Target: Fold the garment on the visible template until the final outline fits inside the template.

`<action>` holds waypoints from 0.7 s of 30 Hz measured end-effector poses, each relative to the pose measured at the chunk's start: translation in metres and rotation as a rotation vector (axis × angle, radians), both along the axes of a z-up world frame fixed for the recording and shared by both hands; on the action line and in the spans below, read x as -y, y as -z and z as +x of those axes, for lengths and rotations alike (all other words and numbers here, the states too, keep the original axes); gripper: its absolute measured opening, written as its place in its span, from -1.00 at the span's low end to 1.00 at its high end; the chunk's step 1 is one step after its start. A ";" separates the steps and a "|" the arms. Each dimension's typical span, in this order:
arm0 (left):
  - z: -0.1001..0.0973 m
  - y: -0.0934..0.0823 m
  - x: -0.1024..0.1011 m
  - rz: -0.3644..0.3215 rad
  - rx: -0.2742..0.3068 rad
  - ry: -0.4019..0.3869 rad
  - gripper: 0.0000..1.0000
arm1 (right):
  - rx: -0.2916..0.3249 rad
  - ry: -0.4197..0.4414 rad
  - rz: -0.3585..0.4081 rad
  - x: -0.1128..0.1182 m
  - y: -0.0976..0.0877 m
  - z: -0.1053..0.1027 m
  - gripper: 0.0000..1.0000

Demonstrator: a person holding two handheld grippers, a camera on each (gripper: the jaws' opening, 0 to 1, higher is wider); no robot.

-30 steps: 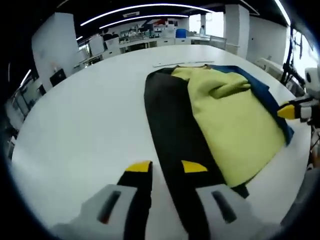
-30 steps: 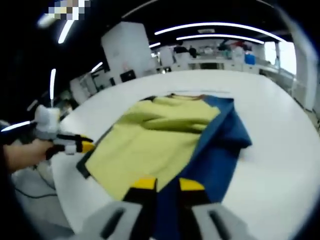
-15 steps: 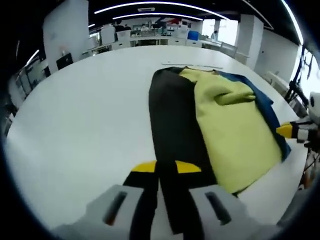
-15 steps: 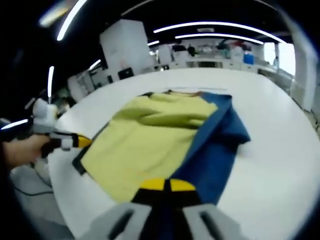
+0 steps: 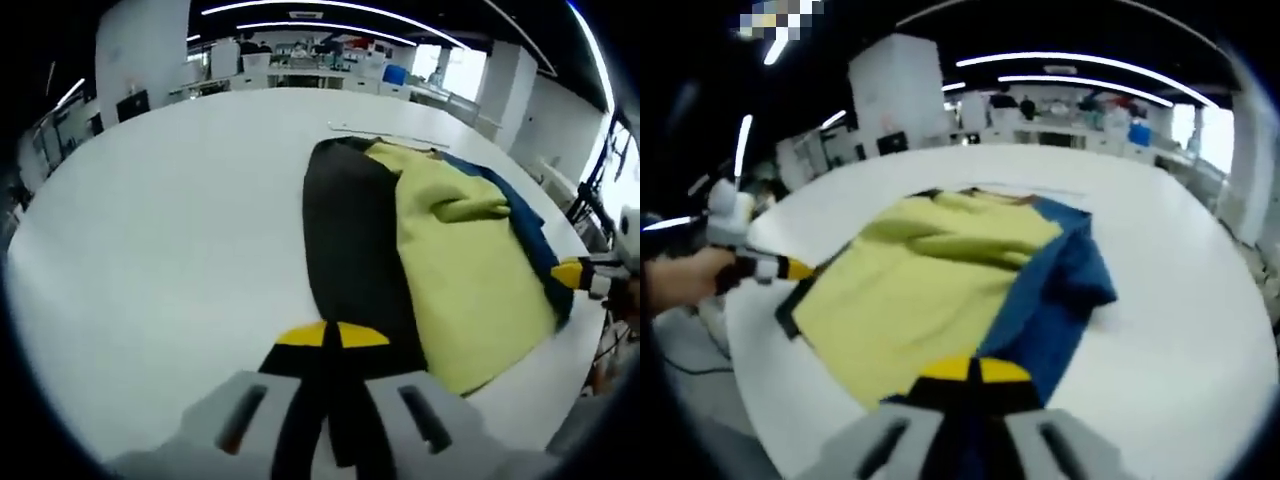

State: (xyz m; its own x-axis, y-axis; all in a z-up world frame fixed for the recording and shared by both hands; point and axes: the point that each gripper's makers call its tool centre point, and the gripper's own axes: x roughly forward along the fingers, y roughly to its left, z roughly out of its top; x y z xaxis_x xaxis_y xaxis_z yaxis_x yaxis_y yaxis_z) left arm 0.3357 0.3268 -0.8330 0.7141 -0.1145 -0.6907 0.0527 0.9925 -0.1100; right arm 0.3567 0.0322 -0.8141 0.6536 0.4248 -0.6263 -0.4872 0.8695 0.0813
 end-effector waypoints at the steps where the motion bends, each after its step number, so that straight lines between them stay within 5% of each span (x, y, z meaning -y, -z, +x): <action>1: 0.001 -0.003 -0.002 0.018 0.011 0.014 -1.00 | 0.004 0.002 -0.002 0.001 -0.001 0.000 -1.00; 8: 0.014 -0.031 -0.012 0.091 0.096 0.083 -1.00 | 0.065 0.060 -0.039 0.036 -0.024 0.017 -1.00; 21: 0.022 -0.050 -0.064 0.117 0.142 -0.019 -1.00 | 0.115 0.158 -0.088 0.094 -0.048 0.051 -1.00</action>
State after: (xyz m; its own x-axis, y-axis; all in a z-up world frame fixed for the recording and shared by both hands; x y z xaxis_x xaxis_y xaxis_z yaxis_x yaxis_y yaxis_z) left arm 0.3582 0.3908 -0.7828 0.8063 -0.0253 -0.5909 0.0409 0.9991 0.0130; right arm 0.4078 -0.0617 -0.7664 0.7774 0.2583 -0.5736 -0.3456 0.9373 -0.0462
